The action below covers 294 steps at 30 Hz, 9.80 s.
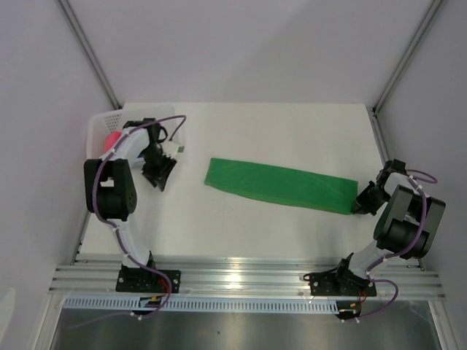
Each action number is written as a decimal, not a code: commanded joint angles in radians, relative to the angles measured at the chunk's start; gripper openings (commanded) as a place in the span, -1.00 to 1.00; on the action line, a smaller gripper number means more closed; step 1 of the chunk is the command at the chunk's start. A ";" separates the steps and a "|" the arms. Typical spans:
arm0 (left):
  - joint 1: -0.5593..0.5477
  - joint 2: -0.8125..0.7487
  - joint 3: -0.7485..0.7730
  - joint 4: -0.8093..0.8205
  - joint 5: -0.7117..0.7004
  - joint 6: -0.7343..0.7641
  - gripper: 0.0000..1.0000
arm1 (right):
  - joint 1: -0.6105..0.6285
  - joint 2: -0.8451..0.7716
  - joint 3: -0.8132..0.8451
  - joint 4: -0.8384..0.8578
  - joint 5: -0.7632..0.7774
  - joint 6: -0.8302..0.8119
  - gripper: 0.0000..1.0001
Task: Roll the towels
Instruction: Fold the towel
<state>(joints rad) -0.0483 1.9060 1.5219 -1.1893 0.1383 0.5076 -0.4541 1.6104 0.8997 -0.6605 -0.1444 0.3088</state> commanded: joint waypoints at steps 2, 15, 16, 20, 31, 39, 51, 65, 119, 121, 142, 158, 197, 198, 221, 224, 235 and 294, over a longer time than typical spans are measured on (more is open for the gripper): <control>0.180 -0.053 -0.052 0.054 -0.107 0.014 -0.17 | -0.012 -0.027 0.001 0.025 0.045 -0.017 -1.00; 0.380 0.139 0.156 0.227 -0.327 0.037 -0.11 | -0.012 -0.023 0.005 0.027 0.068 -0.019 -1.00; 0.383 0.155 0.165 0.232 -0.332 0.039 -0.10 | -0.012 -0.024 0.007 0.027 0.071 -0.019 -1.00; 0.386 0.189 0.201 0.246 -0.350 0.034 -0.11 | -0.012 -0.032 0.007 0.021 0.086 -0.028 -1.00; 0.380 0.101 0.129 0.180 -0.209 0.008 -0.14 | -0.012 -0.018 0.034 0.019 0.115 -0.030 -1.00; 0.266 -0.158 -0.014 0.123 -0.076 -0.004 -0.14 | -0.011 -0.023 0.060 0.001 0.183 -0.051 -1.00; -0.128 -0.128 0.076 0.114 0.095 -0.040 -0.03 | -0.012 0.029 0.074 -0.019 0.178 -0.036 -0.57; -0.355 0.300 0.451 0.165 0.038 -0.132 0.14 | -0.012 -0.049 0.081 -0.079 0.224 -0.028 -0.22; -0.278 0.326 0.423 0.088 0.032 -0.100 -0.99 | -0.041 -0.155 0.027 0.033 0.080 -0.033 -0.18; -0.277 0.323 0.417 0.085 0.055 -0.086 -0.99 | -0.041 -0.164 0.025 0.047 0.075 -0.033 -0.18; -0.277 0.262 0.337 0.102 0.063 -0.090 -0.79 | -0.041 0.043 0.090 0.150 0.069 -0.059 -0.17; -0.277 0.215 0.299 0.109 0.072 -0.090 -0.77 | -0.041 0.048 0.064 0.127 0.062 -0.070 -1.00; -0.271 0.266 0.248 0.040 0.280 -0.178 -0.35 | 0.989 0.325 0.636 0.036 0.055 0.289 -1.00; -0.269 0.266 0.250 0.039 0.293 -0.178 -0.34 | 1.002 0.339 0.656 0.032 0.052 0.296 -1.00; -0.271 0.318 0.270 0.033 0.376 -0.195 -0.80 | 1.132 0.433 0.789 0.148 -0.079 0.464 -1.00; -0.271 0.321 0.273 0.034 0.379 -0.192 -0.85 | 1.134 0.448 0.771 0.179 -0.115 0.495 -1.00; -0.269 0.323 0.276 0.030 0.380 -0.189 -0.77 | 1.134 0.522 0.785 0.252 -0.139 0.561 -1.00; -0.162 0.188 0.345 -0.016 0.360 -0.215 -0.16 | 1.097 0.396 0.753 0.294 -0.089 0.449 -0.36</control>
<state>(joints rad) -0.1791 2.1654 1.8275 -1.1923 0.4511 0.3145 0.7017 2.1624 1.6756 -0.3180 -0.2741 0.8646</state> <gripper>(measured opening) 0.413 0.318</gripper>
